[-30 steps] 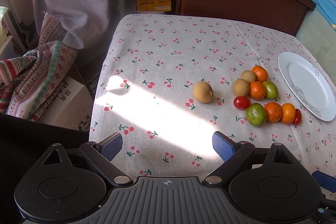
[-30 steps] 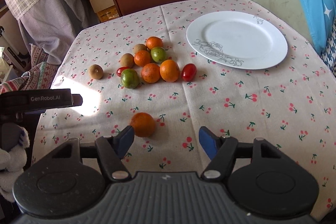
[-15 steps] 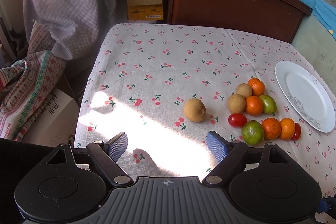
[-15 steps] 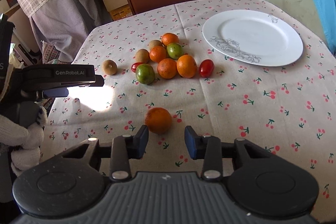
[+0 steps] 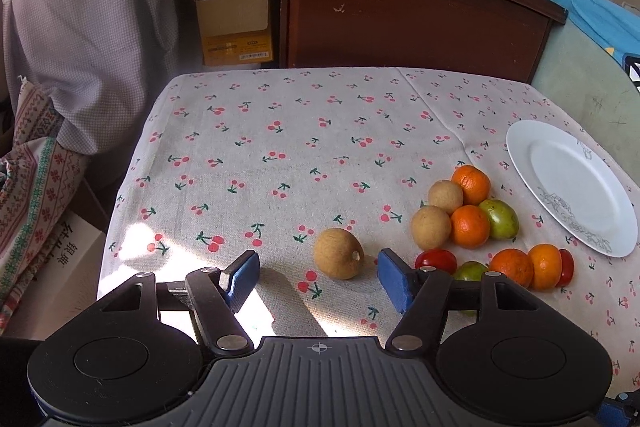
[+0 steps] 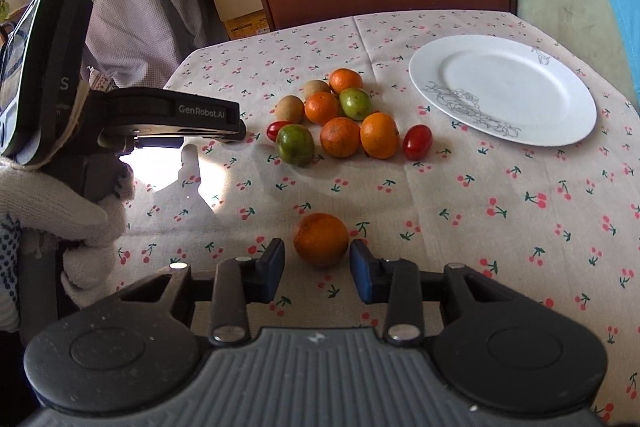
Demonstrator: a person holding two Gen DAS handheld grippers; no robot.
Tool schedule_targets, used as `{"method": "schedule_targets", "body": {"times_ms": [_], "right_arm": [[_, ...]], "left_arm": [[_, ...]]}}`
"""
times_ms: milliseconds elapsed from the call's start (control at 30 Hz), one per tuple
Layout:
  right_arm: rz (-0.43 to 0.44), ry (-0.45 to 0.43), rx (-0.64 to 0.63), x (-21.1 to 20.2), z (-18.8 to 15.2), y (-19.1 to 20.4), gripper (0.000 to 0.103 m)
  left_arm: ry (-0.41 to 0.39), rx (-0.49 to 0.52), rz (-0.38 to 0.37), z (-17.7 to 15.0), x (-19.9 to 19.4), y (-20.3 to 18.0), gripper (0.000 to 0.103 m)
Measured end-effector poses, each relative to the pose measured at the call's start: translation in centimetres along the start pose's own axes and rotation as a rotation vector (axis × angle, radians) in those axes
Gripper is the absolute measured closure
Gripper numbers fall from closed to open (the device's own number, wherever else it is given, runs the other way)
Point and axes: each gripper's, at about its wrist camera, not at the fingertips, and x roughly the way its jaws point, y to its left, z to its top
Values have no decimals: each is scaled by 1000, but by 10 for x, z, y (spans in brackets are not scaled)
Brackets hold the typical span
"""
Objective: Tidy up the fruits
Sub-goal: 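Close the right tool on the orange while the left tool grasps the brown kiwi, then carry the orange in the right tool onto the plate while the left tool places the kiwi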
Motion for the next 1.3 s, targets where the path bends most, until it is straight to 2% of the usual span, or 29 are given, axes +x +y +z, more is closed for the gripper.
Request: {"method": "schedule_targets", "body": {"times_ms": [100, 400, 500, 567, 833, 1300], "right_arm": [[2, -10, 7, 1, -1, -2, 73], [11, -29, 30, 2, 0, -4, 73], [12, -33, 35, 2, 0, -5, 73], [13, -35, 38, 2, 1, -5, 74], [10, -47, 54, 2, 1, -7, 74], [-39, -95, 128, -6, 9, -25, 74]], "left_arm": [[-7, 26, -1, -1, 3, -4, 44], [-40, 38, -10, -1, 6, -3, 60], [-49, 26, -31, -2, 5, -1, 68], [-48, 27, -52, -2, 4, -1, 78], [-54, 0, -72, -6, -5, 0, 78], [-83, 53, -165, -9, -29, -28, 78]]}}
